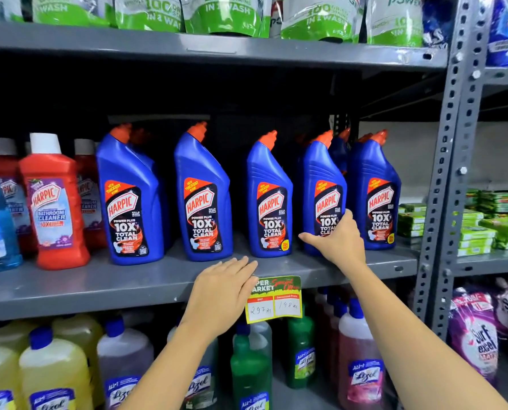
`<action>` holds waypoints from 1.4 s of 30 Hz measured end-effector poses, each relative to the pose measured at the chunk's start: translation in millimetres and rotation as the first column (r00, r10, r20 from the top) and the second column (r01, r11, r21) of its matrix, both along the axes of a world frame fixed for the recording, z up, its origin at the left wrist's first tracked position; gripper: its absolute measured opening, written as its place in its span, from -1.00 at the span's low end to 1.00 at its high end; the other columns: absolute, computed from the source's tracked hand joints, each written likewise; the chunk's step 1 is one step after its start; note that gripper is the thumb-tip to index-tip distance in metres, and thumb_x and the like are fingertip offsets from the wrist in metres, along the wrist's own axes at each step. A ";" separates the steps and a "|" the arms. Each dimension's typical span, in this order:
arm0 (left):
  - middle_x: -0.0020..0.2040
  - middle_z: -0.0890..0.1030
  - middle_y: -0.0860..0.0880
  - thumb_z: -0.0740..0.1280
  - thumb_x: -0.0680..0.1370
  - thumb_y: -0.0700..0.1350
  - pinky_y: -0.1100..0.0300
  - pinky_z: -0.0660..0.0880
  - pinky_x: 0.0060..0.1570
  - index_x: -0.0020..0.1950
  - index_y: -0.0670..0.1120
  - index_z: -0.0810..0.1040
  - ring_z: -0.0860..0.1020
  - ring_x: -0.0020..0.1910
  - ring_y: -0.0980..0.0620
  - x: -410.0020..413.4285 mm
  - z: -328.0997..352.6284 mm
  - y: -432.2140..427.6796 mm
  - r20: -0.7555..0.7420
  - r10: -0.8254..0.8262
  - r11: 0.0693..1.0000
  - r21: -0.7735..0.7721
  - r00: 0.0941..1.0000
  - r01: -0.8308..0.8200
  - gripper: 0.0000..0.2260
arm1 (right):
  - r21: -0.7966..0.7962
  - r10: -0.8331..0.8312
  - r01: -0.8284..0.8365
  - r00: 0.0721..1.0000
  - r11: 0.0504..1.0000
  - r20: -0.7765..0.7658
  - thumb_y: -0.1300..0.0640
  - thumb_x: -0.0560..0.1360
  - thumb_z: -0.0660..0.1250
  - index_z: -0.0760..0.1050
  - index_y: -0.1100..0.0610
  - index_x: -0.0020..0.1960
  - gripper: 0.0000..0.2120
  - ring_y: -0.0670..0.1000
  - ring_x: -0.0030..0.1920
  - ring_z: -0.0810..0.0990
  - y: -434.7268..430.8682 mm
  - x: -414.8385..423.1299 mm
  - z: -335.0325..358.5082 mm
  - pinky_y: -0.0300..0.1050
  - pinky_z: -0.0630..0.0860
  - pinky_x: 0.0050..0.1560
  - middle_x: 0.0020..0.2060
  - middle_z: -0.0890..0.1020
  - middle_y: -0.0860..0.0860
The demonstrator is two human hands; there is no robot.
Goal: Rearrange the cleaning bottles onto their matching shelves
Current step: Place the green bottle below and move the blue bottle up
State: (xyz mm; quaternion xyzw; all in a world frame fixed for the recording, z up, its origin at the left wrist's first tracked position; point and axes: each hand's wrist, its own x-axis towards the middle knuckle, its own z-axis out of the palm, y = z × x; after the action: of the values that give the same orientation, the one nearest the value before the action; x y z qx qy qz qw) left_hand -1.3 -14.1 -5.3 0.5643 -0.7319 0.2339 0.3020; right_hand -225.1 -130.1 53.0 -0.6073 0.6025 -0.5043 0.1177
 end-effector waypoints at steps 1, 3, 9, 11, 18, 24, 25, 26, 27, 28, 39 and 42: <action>0.31 0.56 -0.04 0.22 0.63 0.02 0.00 0.43 0.30 0.34 -0.01 0.52 0.51 0.30 -0.04 0.3 -0.6 -0.6 -0.003 0.000 1.000 -0.001 1.000 0.000 -0.69 | -0.007 0.000 0.000 1.000 1.000 0.005 -0.22 0.16 0.61 0.17 0.15 0.42 0.04 0.23 0.25 0.50 -0.8 0.3 -1.8 0.13 0.46 0.14 0.29 0.46 0.14; 0.32 0.55 -0.03 0.21 0.63 0.03 0.01 0.42 0.31 0.35 0.00 0.51 0.50 0.31 -0.03 0.7 -1.4 -1.3 -0.005 0.003 1.000 0.001 1.000 -0.003 -0.68 | -0.027 -0.008 0.008 1.000 1.000 0.016 -0.26 0.13 0.59 0.20 0.13 0.39 0.02 0.24 0.22 0.53 -0.5 0.7 -6.5 0.16 0.49 0.10 0.26 0.47 0.12; 0.32 0.55 -0.03 0.21 0.63 0.03 0.01 0.42 0.31 0.35 0.00 0.51 0.50 0.31 -0.03 0.4 -1.3 -1.2 -0.006 0.007 1.000 0.009 1.000 -0.007 -0.68 | -0.018 0.020 -0.021 0.999 1.000 -0.038 -0.21 0.12 0.63 0.15 0.15 0.40 0.06 0.26 0.21 0.53 -5.5 -1.7 -8.0 0.15 0.48 0.10 0.27 0.45 0.15; 0.32 0.55 -0.04 0.22 0.63 0.02 0.00 0.41 0.31 0.35 0.00 0.51 0.50 0.31 -0.03 0.0 -0.5 -0.7 -0.009 0.006 1.000 0.016 1.000 -0.006 -0.68 | 0.013 0.062 -0.062 0.998 0.998 -0.018 -0.16 0.12 0.65 0.16 0.17 0.40 0.06 0.25 0.24 0.50 -8.8 -4.7 -4.4 0.17 0.48 0.17 0.28 0.44 0.16; 0.36 0.51 -0.02 0.17 0.64 0.04 0.03 0.35 0.35 0.38 0.01 0.46 0.45 0.36 0.00 -0.6 0.8 1.3 -0.014 0.011 0.999 0.041 1.000 -0.011 -0.66 | 0.038 0.124 -0.126 0.991 0.991 0.046 -0.11 0.13 0.67 0.14 0.16 0.42 0.07 0.21 0.25 0.48 -8.3 -6.9 -1.5 0.22 0.49 0.20 0.30 0.43 0.15; 0.42 0.45 0.01 0.10 0.66 0.07 0.08 0.26 0.40 0.43 0.04 0.40 0.37 0.41 0.03 0.6 2.4 1.1 -0.010 0.014 0.997 0.075 1.000 -0.013 -0.63 | 0.035 0.098 -0.099 0.995 0.994 0.031 -0.16 0.13 0.66 0.10 0.15 0.46 0.13 0.23 0.25 0.48 -5.8 -5.5 -2.5 0.19 0.49 0.18 0.30 0.43 0.17; 0.43 0.44 0.01 0.10 0.66 0.07 0.08 0.26 0.40 0.43 0.04 0.40 0.37 0.42 0.04 0.7 2.5 1.3 -0.010 0.013 0.997 0.079 1.000 -0.012 -0.63 | 0.037 0.096 -0.098 0.995 0.995 0.032 -0.16 0.13 0.66 0.10 0.15 0.46 0.13 0.24 0.25 0.48 -5.7 -5.3 -2.2 0.19 0.49 0.18 0.30 0.43 0.17; 0.43 0.44 0.01 0.10 0.66 0.07 0.08 0.25 0.40 0.43 0.04 0.40 0.37 0.42 0.03 0.5 2.6 1.7 -0.013 0.011 0.997 0.081 1.000 -0.010 -0.63 | 0.039 0.094 -0.096 0.995 0.995 0.032 -0.16 0.13 0.66 0.09 0.15 0.47 0.14 0.24 0.26 0.48 -5.3 -4.9 -1.9 0.19 0.49 0.18 0.31 0.43 0.17; 0.43 0.44 0.00 0.11 0.66 0.06 0.08 0.25 0.40 0.43 0.03 0.40 0.37 0.42 0.02 0.1 2.7 2.0 -0.019 0.008 0.997 0.080 1.000 -0.007 -0.64 | 0.042 0.091 -0.092 0.995 0.995 0.029 -0.17 0.13 0.66 0.07 0.15 0.49 0.16 0.25 0.27 0.47 -5.0 -4.9 -1.8 0.19 0.48 0.19 0.32 0.42 0.18; 0.42 0.45 0.00 0.12 0.66 0.06 0.07 0.25 0.40 0.42 0.03 0.41 0.38 0.41 0.01 -0.1 2.8 2.6 -0.026 0.006 0.997 0.076 1.000 -0.004 -0.64 | 0.046 0.086 -0.087 0.996 0.995 0.024 -0.17 0.13 0.65 0.06 0.16 0.50 0.18 0.25 0.28 0.46 -4.5 -4.7 -2.0 0.19 0.47 0.21 0.33 0.41 0.18; 0.30 0.57 -0.05 0.20 0.64 0.01 0.00 0.40 0.25 0.34 -0.03 0.51 0.51 0.29 -0.05 -2.5 1.2 1.9 0.018 0.006 1.000 -0.030 1.000 -0.005 -0.69 | 0.015 0.066 -0.066 0.998 0.998 -0.011 -0.21 0.22 0.59 0.03 0.20 0.52 0.13 0.24 0.25 0.49 -0.6 -2.9 -6.6 0.14 0.49 0.12 0.32 0.43 0.21; 0.27 0.59 -0.07 0.20 0.64 -0.01 0.02 0.35 0.25 0.35 -0.10 0.48 0.52 0.26 -0.06 -3.3 -1.4 4.2 0.064 0.008 0.996 -0.093 0.998 -0.002 -0.67 | -0.102 0.011 -0.010 1.000 0.995 0.014 -0.22 0.33 0.52 0.05 0.23 0.54 0.05 0.21 0.29 0.47 6.9 0.6 -11.9 0.11 0.45 0.16 0.34 0.43 0.20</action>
State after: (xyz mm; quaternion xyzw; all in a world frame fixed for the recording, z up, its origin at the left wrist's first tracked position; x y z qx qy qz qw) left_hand -4.6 -9.8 -6.8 0.5436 -0.7281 0.2865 0.3038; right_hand -224.4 -123.3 41.1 -0.6118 0.5720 -0.5382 0.0938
